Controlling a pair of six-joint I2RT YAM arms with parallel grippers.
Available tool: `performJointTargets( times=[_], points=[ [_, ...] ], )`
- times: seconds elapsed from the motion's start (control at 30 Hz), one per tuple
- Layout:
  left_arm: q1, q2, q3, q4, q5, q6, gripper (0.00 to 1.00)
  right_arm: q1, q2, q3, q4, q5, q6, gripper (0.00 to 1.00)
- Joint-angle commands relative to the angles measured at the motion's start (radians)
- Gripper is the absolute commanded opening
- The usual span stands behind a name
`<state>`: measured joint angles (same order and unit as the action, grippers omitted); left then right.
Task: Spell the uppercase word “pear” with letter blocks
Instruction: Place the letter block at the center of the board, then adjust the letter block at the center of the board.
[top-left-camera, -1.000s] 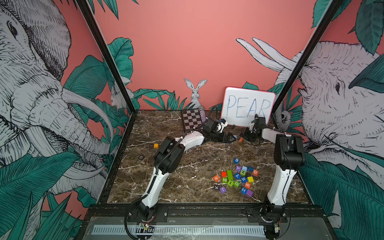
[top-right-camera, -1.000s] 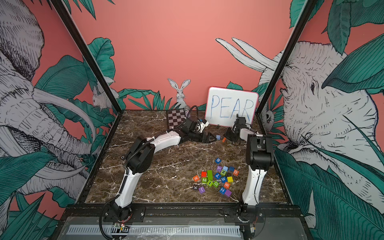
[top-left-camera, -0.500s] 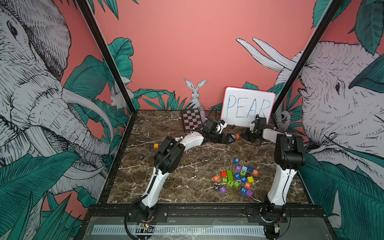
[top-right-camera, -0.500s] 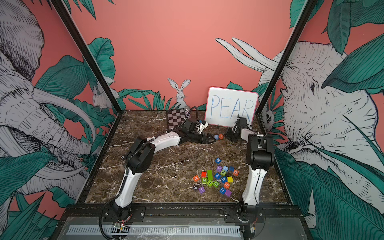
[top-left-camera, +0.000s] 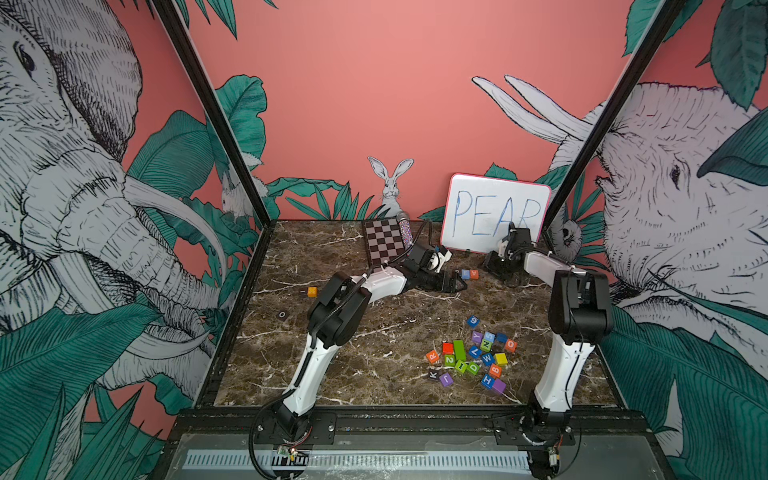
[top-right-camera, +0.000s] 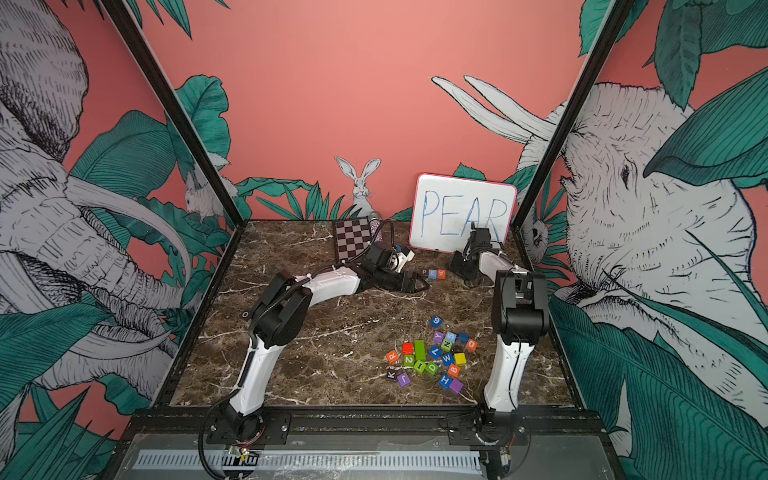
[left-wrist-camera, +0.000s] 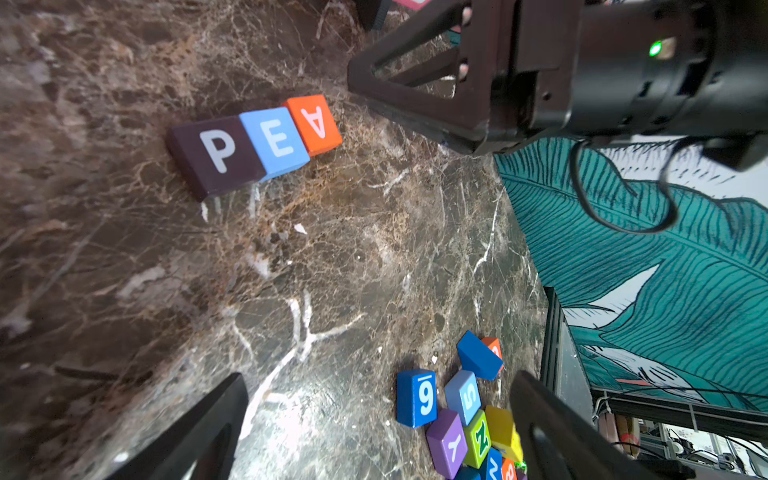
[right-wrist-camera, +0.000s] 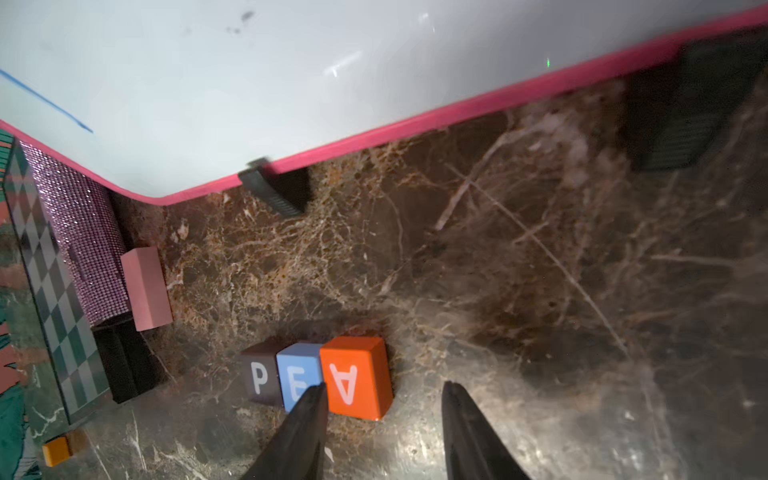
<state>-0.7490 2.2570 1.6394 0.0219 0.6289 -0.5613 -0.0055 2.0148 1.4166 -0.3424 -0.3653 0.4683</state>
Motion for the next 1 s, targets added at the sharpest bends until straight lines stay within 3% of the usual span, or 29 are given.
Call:
performJointTargets(
  times=[0.0,0.3,0.97],
  points=[
    [0.007,-0.083,-0.027,0.025,0.005,-0.006,0.99,0.033,0.013,0.06,-0.058,0.096,-0.044,0.48],
    [0.017,-0.118,-0.071,0.036,-0.007,-0.003,0.99,0.071,0.089,0.156,-0.122,0.151,-0.079,0.49],
    [0.019,-0.147,-0.122,0.067,-0.011,-0.008,0.99,0.099,0.123,0.17,-0.167,0.212,-0.118,0.53]
  ],
)
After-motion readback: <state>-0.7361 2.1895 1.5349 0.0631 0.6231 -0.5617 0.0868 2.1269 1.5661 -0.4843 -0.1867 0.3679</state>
